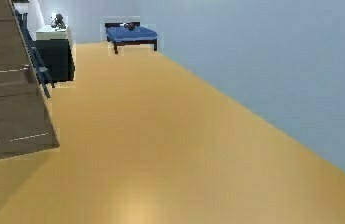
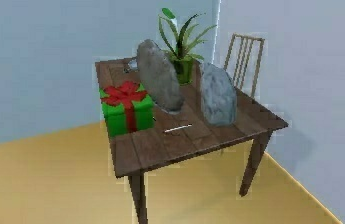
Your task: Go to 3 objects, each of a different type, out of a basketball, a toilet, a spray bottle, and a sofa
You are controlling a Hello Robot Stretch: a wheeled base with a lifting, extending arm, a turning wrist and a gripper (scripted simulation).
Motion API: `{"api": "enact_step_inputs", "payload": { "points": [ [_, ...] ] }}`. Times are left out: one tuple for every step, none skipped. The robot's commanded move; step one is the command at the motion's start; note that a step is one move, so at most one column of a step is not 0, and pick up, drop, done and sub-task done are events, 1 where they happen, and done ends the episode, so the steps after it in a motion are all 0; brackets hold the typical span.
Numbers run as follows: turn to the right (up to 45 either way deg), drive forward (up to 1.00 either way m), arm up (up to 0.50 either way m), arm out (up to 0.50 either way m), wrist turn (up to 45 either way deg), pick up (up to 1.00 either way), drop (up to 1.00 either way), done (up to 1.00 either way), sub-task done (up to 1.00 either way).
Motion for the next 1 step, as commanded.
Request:
{"api": "enact_step_inputs", "payload": {
  "points": [
    [0.0, 0.05, 0.0, 0.0, 0.0, 0.0, 0.0, 0.0, 0.0]
  ]
}}
